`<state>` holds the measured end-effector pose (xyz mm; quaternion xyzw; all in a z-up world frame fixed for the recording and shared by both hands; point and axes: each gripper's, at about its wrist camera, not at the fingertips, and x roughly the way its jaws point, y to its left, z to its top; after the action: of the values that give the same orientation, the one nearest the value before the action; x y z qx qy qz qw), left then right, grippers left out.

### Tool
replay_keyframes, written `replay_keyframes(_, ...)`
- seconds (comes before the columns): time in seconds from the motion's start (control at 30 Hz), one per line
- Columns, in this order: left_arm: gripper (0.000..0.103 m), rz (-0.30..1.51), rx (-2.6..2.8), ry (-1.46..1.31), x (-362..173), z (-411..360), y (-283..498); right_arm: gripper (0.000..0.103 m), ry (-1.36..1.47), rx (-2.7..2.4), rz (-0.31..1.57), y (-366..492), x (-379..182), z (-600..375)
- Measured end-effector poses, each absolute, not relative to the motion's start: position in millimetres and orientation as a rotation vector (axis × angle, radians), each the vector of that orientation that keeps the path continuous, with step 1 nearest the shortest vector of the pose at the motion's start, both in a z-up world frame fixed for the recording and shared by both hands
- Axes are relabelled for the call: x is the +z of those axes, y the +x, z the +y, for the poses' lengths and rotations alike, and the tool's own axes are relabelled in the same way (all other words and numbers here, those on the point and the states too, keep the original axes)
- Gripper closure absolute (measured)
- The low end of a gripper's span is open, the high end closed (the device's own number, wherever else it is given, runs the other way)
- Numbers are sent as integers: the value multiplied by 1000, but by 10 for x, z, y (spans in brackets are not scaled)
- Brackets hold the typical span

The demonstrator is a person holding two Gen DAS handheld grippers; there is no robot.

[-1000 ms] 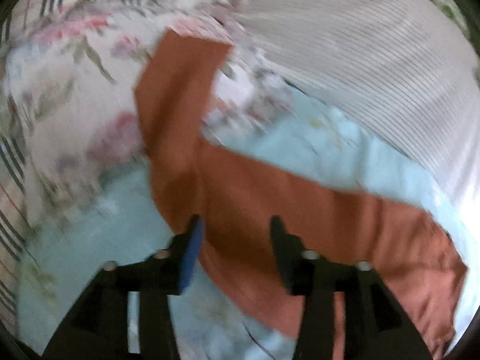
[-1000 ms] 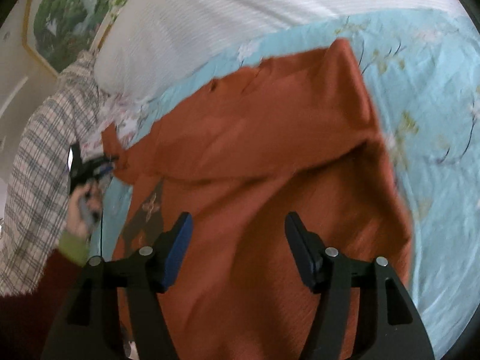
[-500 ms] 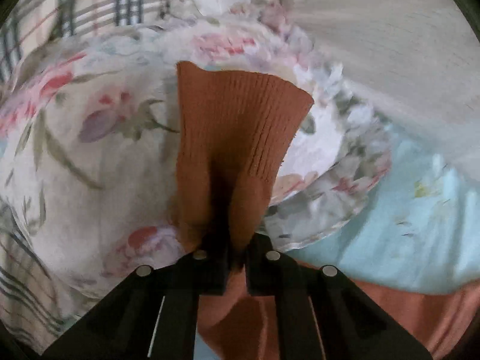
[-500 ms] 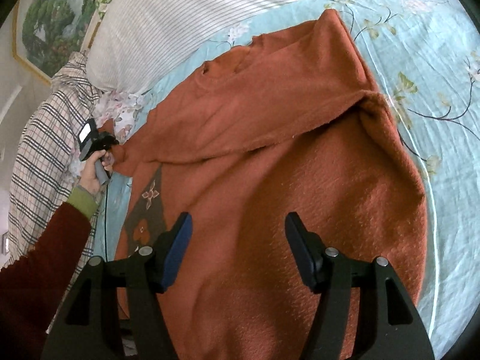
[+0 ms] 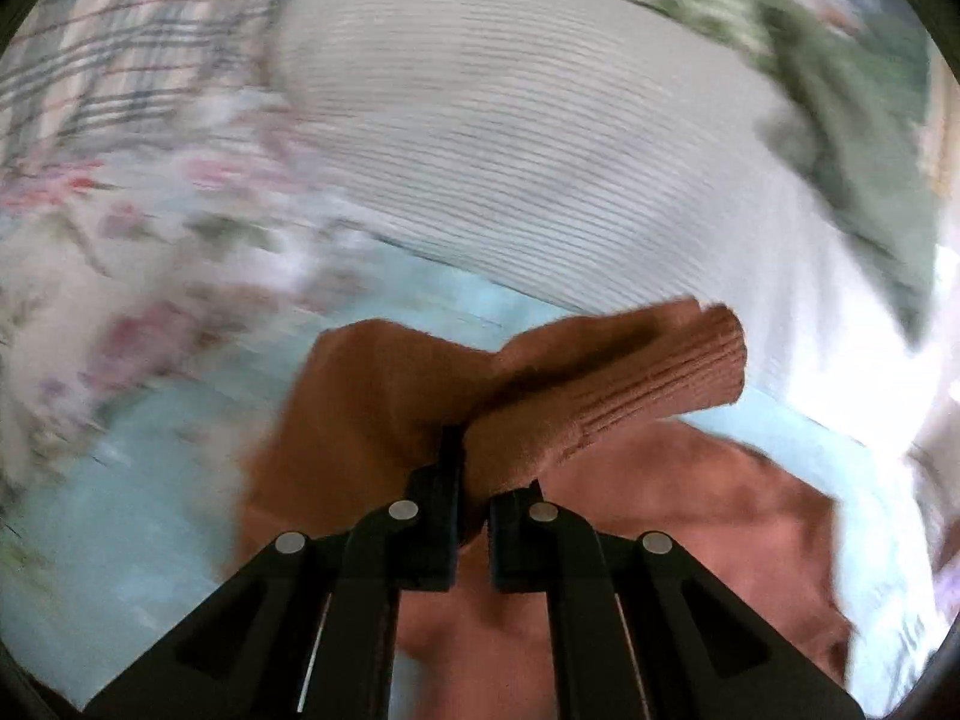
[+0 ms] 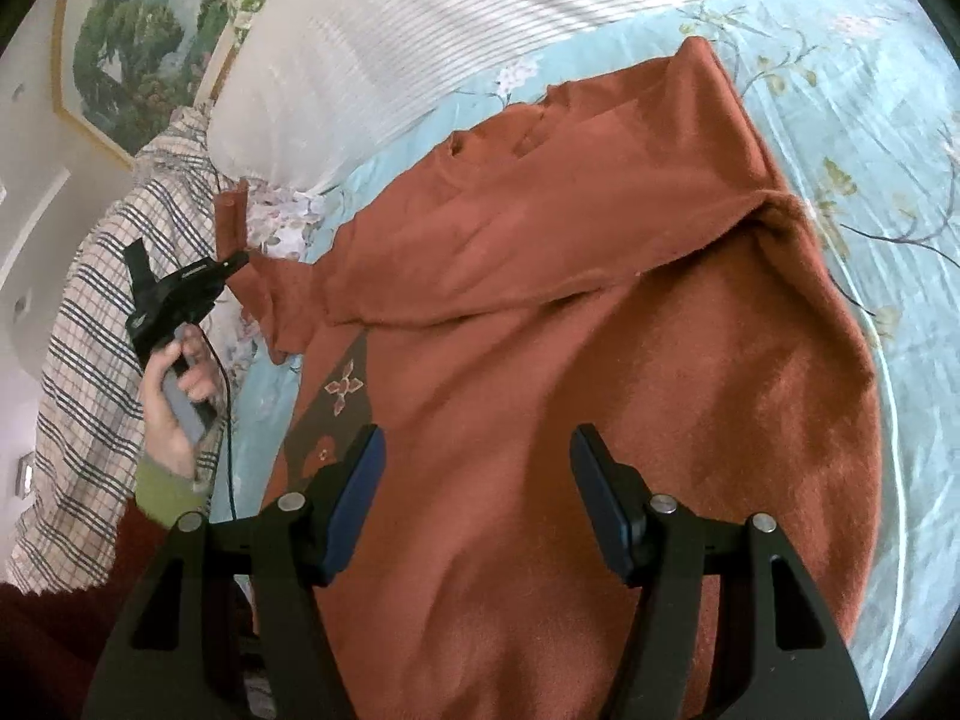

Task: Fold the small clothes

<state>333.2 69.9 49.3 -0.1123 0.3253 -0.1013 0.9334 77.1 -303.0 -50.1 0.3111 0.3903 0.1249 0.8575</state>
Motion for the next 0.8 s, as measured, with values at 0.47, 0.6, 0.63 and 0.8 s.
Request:
replay_keyframes(0.47,97,833,-534,-122,-279,-1466,3038,38,720,164,781,487,-563,-3405)
replay_keyframes(0.6,91,899,-541,-95,-506,-1600,3068,38,738,137,766,473,-562,-3487)
replay_keyframes(0.63,90,905,-538,-94,-531,-1590,3049,38,740,133,761,475,-556,-3502)
replay_keyframes(0.8,62,908,-547,-84,-515,-1411,2903,38,744,124,752,566,-530,-3500)
